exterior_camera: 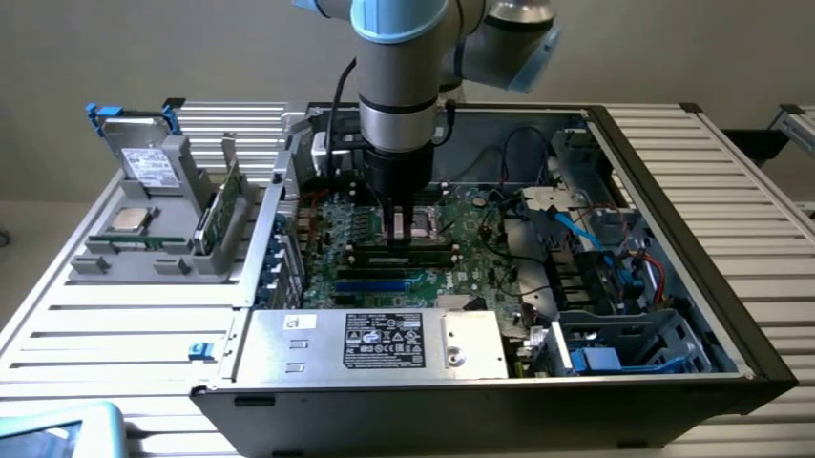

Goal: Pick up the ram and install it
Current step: 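Press down the ram until it locks into place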

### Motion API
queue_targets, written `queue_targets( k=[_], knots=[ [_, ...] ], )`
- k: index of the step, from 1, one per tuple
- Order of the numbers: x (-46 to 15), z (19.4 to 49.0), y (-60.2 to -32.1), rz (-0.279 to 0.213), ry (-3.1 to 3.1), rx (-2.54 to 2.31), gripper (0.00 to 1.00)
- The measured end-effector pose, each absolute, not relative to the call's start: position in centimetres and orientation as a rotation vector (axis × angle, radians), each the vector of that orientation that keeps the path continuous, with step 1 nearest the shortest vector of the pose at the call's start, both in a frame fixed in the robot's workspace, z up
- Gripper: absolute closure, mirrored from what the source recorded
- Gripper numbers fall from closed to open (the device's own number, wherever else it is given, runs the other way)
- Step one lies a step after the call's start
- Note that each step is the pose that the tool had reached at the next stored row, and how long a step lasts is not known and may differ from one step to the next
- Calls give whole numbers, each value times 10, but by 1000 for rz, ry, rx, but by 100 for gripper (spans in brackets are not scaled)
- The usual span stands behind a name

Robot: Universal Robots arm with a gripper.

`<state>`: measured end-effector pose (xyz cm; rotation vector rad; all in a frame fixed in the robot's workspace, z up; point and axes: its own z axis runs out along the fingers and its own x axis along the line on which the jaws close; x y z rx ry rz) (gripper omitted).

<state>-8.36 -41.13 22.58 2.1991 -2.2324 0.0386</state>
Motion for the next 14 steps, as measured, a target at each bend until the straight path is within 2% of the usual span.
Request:
queue_targets(
  k=[14],
  knots=[
    [-73,254,-411,38,-2234,2198,89]
  ],
)
